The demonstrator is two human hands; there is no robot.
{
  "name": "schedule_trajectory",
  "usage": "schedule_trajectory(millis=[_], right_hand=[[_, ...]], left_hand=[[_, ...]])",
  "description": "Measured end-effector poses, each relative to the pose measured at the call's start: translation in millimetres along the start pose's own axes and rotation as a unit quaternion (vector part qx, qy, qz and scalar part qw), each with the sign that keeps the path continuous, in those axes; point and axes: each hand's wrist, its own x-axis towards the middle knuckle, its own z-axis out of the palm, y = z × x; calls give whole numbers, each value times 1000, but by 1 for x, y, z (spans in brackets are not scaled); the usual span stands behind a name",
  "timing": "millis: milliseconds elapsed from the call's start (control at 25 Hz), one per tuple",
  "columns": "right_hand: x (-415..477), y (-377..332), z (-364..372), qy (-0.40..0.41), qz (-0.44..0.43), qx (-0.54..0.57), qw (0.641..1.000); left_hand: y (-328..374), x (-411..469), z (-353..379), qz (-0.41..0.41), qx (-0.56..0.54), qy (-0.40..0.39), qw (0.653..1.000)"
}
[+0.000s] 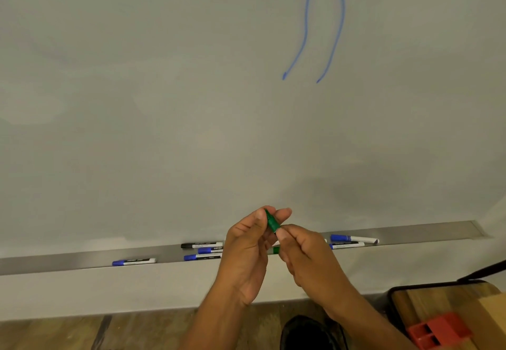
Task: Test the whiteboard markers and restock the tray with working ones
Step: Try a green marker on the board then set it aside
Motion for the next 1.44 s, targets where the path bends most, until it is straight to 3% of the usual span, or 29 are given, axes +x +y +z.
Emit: schedule_trajectory(millis=[160,240,360,480,600,680,760,840,960,1120,1440], right_hand=[[-8,11,1,30,-75,-160,984],[-23,29,-4,40,-72,-165,983],[-31,41,-8,56,-18,-139,989],[-25,40,-5,51,-11,-139,989],[-21,34,-5,49,-14,-134,990],[-20,30,-5,53,-14,-135,989],[-21,28,-7,60,-7,-128,990],[-22,30,-8,60,-3,-121,991],[-24,35,-10,60,19,-120,991],[-26,40,-13,62,52,-134,988],[-26,41,-19,62,83,-136,985]], left_hand=[[26,17,-16,13,-4,107,994],[58,30,-47,49,-18,176,983],[76,36,-83,80,1,173,982],[44,46,-86,84,72,179,978],[1,61,-88,98,189,238,948],[-32,69,-100,97,290,222,926],[-64,73,-116,94,447,195,868],[-90,76,-133,108,587,166,785],[-113,82,-146,103,676,142,716],[-128,93,-149,70,713,130,685],[-146,104,-157,66,712,148,683]])
